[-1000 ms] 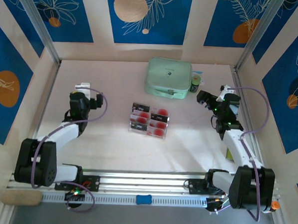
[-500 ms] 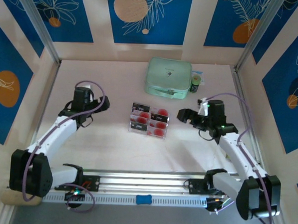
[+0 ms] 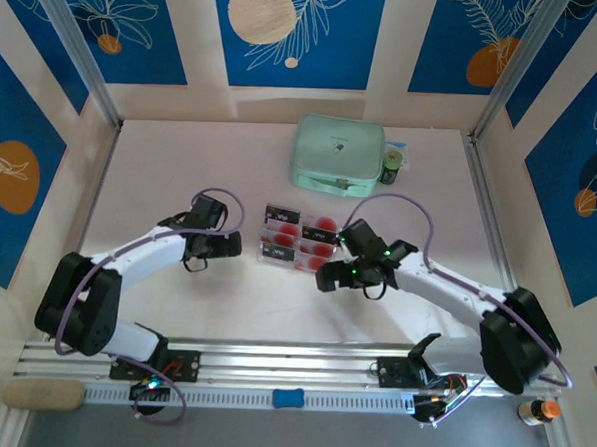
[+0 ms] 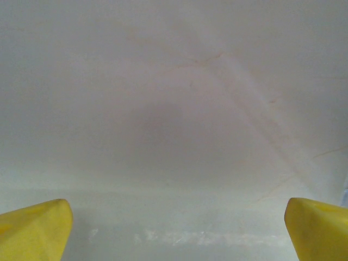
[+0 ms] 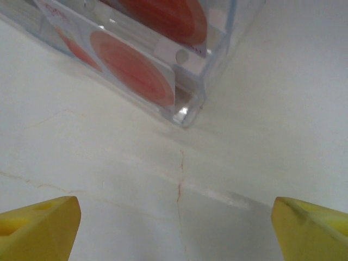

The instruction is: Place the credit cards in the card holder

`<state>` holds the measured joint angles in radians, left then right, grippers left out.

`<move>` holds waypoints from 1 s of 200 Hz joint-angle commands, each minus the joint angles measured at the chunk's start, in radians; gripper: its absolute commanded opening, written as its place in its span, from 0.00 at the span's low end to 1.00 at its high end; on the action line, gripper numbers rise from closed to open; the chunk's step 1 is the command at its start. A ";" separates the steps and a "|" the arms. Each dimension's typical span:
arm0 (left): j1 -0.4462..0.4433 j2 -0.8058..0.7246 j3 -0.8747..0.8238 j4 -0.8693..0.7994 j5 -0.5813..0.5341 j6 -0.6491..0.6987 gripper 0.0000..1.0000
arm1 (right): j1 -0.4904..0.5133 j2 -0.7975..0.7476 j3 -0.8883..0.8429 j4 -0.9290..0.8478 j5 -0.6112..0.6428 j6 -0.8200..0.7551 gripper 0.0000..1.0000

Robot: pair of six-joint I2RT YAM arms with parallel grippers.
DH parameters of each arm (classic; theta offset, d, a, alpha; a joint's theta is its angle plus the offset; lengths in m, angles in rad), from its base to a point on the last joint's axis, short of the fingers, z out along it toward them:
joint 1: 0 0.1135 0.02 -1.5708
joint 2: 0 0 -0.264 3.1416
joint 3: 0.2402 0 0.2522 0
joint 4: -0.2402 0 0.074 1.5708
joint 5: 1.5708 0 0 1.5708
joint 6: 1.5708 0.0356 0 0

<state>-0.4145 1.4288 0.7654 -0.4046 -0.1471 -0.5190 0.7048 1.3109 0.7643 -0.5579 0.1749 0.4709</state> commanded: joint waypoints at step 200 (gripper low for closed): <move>-0.117 0.298 0.240 0.019 -0.010 -0.018 1.00 | -0.007 0.453 0.357 -0.215 0.349 0.004 0.90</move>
<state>-0.5137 1.6840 0.9440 -0.3962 -0.1654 -0.5266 0.7280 1.7359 1.0744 -0.7357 0.4957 0.4717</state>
